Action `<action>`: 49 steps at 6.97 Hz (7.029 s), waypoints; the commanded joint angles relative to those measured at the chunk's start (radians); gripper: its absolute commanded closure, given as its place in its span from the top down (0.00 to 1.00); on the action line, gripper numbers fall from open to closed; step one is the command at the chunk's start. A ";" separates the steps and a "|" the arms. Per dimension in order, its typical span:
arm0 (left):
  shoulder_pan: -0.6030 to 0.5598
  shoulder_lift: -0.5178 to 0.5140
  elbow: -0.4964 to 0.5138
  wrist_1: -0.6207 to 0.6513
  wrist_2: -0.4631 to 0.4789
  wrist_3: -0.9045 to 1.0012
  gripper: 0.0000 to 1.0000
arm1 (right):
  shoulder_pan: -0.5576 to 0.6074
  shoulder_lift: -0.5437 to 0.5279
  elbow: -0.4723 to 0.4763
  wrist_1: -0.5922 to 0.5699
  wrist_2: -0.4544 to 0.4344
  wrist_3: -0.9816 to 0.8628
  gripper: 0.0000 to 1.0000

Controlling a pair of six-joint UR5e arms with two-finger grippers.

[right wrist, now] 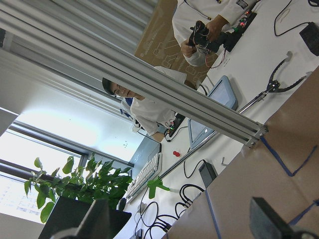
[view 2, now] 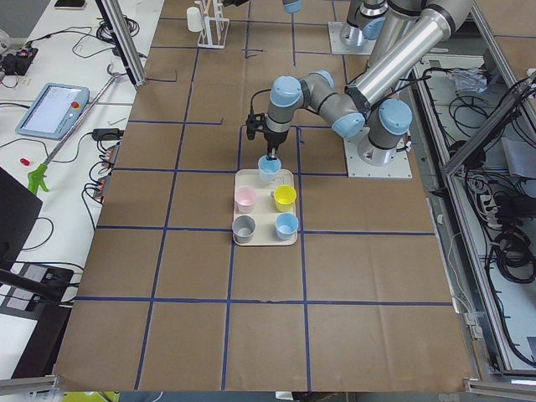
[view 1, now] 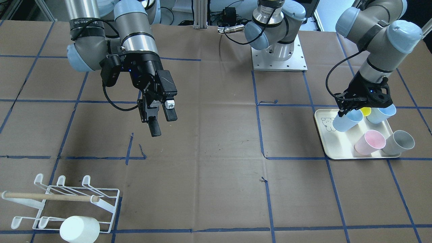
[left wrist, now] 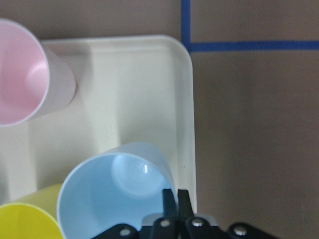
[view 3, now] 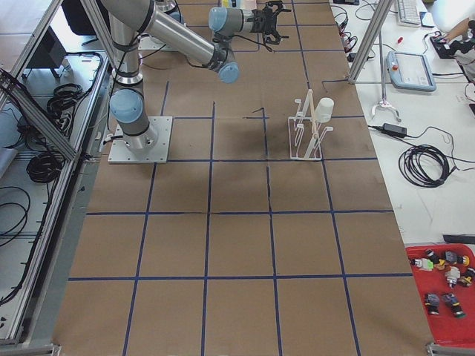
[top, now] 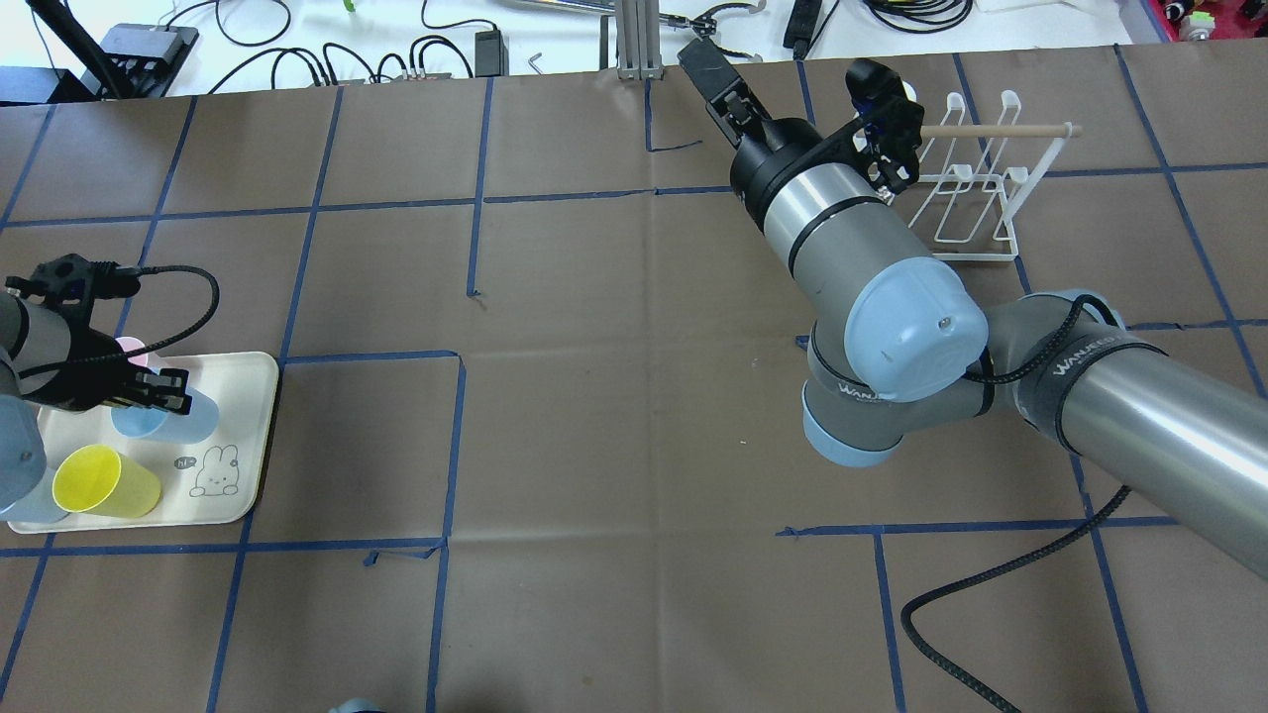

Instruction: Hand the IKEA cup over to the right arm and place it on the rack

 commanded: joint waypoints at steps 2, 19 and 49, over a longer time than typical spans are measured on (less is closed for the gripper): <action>-0.210 -0.101 0.418 -0.356 -0.036 -0.016 0.00 | 0.007 -0.025 0.091 -0.030 -0.011 0.127 1.00; -0.428 -0.198 -0.143 1.020 -1.100 -0.019 0.04 | 0.073 -0.070 0.151 -0.015 0.002 0.642 1.00; -0.257 -0.187 -0.022 0.996 -0.825 -0.407 0.99 | -0.110 0.073 -0.060 0.086 0.010 0.364 0.09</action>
